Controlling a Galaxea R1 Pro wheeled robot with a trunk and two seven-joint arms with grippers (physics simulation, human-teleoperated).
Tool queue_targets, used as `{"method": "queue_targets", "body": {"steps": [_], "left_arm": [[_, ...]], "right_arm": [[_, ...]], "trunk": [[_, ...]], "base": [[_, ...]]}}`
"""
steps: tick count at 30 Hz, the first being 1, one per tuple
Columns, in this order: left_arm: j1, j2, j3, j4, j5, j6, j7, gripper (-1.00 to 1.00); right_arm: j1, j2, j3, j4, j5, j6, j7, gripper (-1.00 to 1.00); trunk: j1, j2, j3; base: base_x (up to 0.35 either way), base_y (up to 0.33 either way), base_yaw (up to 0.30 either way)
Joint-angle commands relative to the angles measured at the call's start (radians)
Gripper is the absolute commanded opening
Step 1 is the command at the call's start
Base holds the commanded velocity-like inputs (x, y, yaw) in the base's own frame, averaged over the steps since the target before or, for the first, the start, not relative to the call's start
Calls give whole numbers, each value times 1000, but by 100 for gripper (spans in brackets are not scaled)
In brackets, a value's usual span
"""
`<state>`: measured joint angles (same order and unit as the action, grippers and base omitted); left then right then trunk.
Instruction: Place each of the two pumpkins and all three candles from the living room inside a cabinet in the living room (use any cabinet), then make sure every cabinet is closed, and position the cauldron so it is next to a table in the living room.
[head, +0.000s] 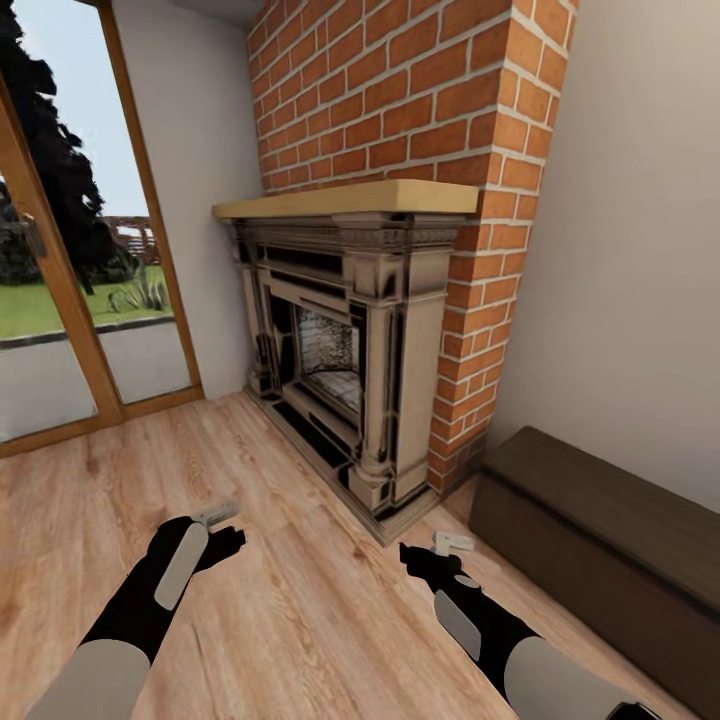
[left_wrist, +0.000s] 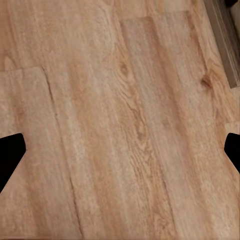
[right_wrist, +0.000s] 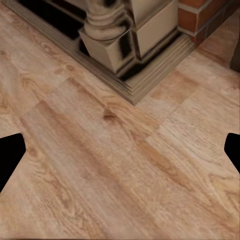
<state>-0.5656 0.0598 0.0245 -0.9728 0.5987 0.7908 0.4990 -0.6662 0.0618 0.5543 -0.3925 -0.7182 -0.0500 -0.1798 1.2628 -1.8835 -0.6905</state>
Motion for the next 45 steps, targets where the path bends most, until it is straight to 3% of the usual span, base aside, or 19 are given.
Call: {"method": "queue_targets", "body": {"steps": [1,23,45], "left_arm": [[0,0,0,-1,10,2,9,100],[0,1,0,0,9,2,9,100],[0,2,0,1,9,2,9,100]], "right_arm": [[-1,0,9,0,-10,-5,-6,100],[-1,0,10,0,-9,-5,-5,100],[-1,0,10,1,-9,-5,-4,100]], "trunk": [[0,-1,-1],[0,-1,-1],[0,-1,-1]], "base": [[0,0,274],[-33,-1,274],[-30,-89,274]]}}
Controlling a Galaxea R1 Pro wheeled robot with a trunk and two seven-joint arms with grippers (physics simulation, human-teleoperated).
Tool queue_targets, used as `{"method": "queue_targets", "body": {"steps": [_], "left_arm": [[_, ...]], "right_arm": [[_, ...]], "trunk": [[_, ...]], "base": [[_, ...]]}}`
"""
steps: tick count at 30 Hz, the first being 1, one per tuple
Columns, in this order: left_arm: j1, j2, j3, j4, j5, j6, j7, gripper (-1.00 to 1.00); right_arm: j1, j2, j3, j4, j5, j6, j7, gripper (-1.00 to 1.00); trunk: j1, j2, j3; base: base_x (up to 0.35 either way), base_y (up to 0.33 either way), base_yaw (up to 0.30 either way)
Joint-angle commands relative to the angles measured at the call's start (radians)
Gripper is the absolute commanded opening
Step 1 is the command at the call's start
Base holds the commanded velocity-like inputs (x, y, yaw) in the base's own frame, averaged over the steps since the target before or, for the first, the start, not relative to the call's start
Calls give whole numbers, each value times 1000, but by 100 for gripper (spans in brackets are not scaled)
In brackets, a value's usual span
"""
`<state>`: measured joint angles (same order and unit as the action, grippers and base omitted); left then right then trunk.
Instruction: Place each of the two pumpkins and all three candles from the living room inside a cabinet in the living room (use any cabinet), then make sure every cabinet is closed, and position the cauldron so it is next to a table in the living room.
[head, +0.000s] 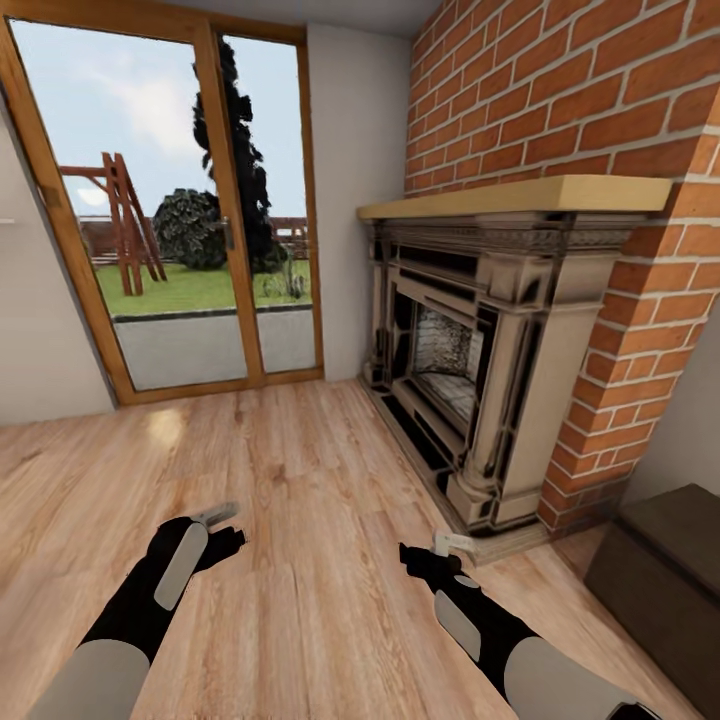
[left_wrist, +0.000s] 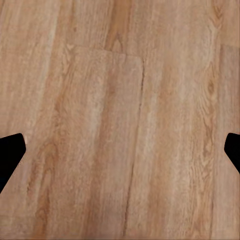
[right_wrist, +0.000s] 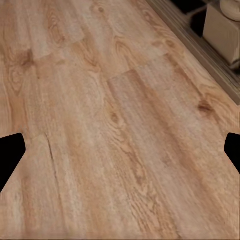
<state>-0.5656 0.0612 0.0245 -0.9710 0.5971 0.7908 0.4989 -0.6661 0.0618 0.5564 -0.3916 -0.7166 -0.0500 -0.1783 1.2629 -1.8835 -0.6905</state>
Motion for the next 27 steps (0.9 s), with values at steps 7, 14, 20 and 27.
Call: {"method": "queue_targets", "body": {"steps": [7,14,20,27], "left_arm": [[0,0,0,-1,10,2,9,100],[0,0,0,-1,11,2,9,100],[0,-1,0,-3,13,2,9,100],[0,-1,0,-3,13,2,9,100]], "right_arm": [[-1,0,8,0,-10,-5,-6,100],[-1,0,9,0,-10,-5,-6,100],[-1,1,8,0,-10,-5,-6,100],[-1,3,9,19,-9,-5,-6,100]], "trunk": [[0,-1,-1],[0,-1,-1],[0,-1,-1],[0,-1,-1]], "base": [[-23,-1,274],[-48,0,274],[-36,0,274],[-3,0,275]]}}
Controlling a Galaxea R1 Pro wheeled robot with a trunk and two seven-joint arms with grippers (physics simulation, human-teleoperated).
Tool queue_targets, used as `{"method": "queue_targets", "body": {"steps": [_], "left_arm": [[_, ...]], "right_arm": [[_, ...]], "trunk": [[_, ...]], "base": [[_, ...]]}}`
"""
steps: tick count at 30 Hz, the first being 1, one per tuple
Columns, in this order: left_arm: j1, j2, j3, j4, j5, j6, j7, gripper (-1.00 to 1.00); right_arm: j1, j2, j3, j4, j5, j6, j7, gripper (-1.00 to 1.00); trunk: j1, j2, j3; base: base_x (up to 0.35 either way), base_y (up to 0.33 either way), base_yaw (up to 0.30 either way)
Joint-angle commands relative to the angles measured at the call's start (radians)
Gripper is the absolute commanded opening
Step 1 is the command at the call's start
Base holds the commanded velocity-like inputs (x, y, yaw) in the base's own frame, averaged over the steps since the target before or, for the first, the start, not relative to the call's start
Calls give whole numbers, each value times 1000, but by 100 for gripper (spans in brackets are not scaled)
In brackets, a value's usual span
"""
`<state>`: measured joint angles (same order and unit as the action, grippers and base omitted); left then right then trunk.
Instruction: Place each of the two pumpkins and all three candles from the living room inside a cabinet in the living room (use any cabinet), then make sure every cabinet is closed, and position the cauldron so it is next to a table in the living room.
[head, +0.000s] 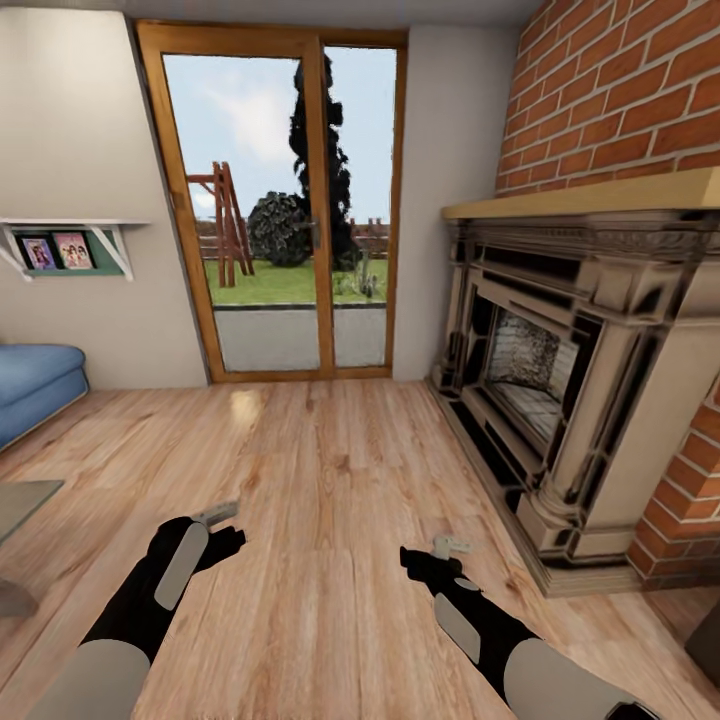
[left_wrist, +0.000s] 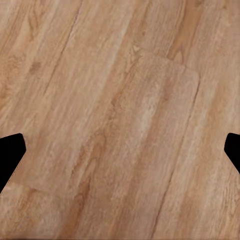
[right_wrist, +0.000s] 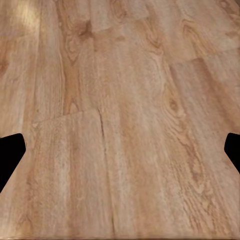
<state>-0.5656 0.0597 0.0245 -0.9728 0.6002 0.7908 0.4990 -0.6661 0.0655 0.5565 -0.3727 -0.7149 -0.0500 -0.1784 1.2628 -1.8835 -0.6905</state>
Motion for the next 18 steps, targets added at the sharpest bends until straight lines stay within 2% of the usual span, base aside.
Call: {"method": "queue_targets", "body": {"steps": [1,18], "left_arm": [[0,0,0,-1,10,2,9,100],[0,0,0,-1,7,2,9,100]], "right_arm": [[-1,1,8,10,-9,-5,-6,100],[-1,5,9,35,-6,-5,-6,100]], "trunk": [[0,-1,-1],[0,-1,-1]], "base": [[0,0,275],[0,0,275]]}}
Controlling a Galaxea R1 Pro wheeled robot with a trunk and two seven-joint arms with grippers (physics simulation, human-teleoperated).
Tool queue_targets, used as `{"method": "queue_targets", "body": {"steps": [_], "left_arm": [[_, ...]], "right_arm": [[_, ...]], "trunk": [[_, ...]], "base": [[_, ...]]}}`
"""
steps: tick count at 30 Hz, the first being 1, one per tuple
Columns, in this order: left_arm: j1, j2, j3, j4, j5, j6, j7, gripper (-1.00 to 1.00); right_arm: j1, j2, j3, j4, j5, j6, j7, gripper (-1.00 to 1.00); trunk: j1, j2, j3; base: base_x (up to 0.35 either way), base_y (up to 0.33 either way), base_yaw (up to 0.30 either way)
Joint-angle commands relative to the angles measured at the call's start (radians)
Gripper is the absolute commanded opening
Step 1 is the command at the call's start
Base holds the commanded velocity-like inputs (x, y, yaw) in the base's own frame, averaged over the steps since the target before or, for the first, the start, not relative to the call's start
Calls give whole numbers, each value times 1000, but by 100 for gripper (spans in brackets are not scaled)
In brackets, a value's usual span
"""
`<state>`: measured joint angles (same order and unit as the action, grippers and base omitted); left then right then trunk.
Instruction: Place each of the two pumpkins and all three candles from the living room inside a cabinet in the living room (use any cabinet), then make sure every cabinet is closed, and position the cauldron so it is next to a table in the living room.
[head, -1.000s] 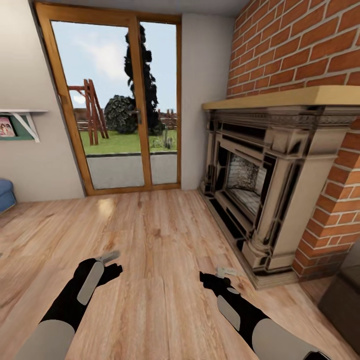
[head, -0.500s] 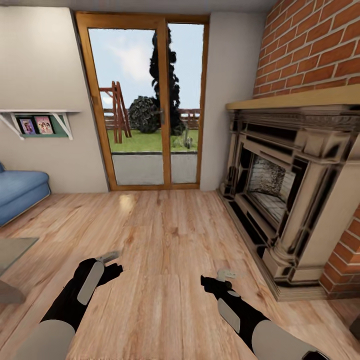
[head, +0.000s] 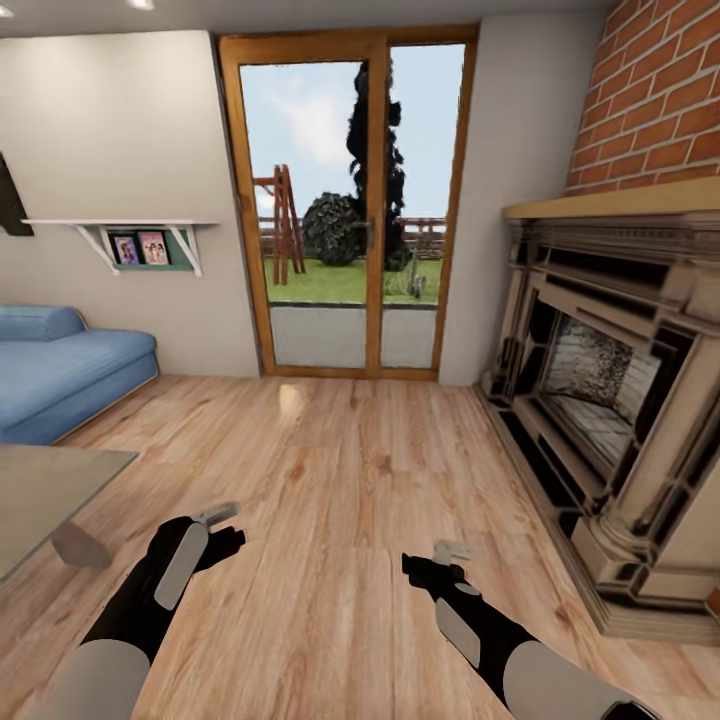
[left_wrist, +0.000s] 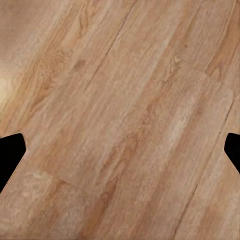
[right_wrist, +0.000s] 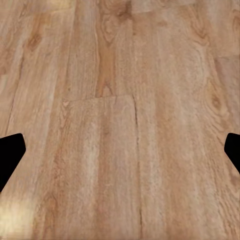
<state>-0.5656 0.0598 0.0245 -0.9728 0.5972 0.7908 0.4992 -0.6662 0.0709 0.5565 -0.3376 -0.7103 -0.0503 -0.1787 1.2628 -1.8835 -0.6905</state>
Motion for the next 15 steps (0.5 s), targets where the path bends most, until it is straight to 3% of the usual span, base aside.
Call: {"method": "queue_targets", "body": {"steps": [1,9,15], "left_arm": [[0,0,0,-1,10,2,9,100],[0,0,0,-1,10,2,10,100],[0,0,0,-2,11,2,10,100]], "right_arm": [[-1,0,9,0,-11,-5,-5,100],[-1,0,9,0,-11,-5,-5,100],[-1,0,10,0,-11,-5,-5,100]], "trunk": [[0,0,-1],[0,0,-1],[0,0,-1]], "base": [[-9,0,275],[-191,0,275],[-61,0,275]]}}
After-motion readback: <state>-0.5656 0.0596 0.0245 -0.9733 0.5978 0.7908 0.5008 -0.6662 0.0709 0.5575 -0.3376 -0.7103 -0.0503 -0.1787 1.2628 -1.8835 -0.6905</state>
